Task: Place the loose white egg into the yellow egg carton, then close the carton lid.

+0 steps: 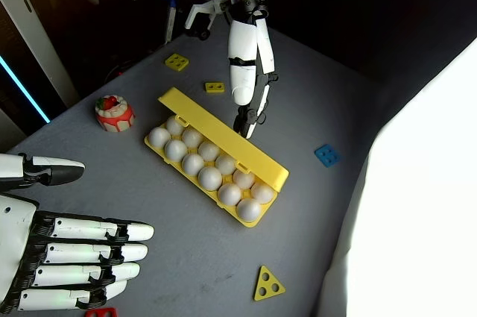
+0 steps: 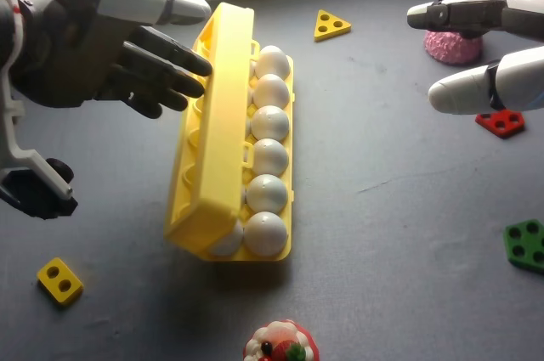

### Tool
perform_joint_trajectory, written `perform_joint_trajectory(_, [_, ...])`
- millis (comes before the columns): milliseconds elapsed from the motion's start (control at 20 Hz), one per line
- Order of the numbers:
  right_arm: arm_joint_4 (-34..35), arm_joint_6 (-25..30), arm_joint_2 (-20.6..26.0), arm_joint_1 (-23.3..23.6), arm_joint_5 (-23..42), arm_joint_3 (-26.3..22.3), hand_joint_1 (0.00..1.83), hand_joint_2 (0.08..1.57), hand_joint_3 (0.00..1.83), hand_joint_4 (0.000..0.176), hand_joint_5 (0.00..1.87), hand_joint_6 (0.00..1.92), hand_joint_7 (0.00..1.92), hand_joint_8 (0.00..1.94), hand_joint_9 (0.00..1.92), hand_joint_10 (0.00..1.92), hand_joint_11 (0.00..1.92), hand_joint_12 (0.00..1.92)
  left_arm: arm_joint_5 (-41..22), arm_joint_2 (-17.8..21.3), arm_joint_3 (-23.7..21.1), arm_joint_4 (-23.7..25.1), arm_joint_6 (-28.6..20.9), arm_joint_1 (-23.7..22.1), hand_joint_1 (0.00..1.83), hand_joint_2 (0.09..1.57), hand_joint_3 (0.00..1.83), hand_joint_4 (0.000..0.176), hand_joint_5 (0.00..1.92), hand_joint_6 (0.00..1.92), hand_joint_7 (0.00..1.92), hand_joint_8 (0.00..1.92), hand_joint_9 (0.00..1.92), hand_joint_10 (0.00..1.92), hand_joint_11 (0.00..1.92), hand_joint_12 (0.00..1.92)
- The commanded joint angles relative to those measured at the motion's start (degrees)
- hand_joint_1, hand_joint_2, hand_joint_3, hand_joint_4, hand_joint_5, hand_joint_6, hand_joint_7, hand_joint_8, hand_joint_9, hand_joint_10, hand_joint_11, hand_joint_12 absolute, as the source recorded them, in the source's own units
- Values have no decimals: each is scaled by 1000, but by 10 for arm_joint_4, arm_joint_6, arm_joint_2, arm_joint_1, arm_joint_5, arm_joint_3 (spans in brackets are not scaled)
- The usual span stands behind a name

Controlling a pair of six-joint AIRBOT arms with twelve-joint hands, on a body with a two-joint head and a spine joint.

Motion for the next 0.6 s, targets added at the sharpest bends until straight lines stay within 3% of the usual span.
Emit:
perform_joint_trajectory(0, [-1, 1, 3, 9, 61, -1, 534, 1123, 1, 0, 191, 1, 194, 2, 173, 8, 0, 596, 39, -2, -4, 3, -1, -2, 24, 1379, 0, 0, 546, 10, 617, 7, 370, 501, 0, 1433])
perform_joint_trajectory(100, [-1, 1, 3, 9, 61, -1, 552, 1128, 1, 0, 183, 0, 175, 0, 164, 4, 0, 552, 39, -2, -13, 3, 1, 0, 32, 1382, 0, 0, 538, 6, 607, 2, 357, 492, 0, 1408])
perform_joint_trajectory(400, [-1, 0, 3, 9, 61, -1, 558, 1114, 0, 0, 209, 7, 214, 3, 200, 15, 0, 726, 38, -2, -51, -10, 13, 13, 45, 1380, 0, 0, 541, 6, 620, 6, 373, 493, 0, 1444])
perform_joint_trajectory(550, [-1, 0, 3, 9, 61, -1, 526, 1126, 3, 0, 202, 3, 200, 0, 185, 8, 0, 651, 49, -3, -72, -19, 14, 28, 19, 1389, 2, 0, 528, 2, 599, 0, 359, 482, 0, 1433])
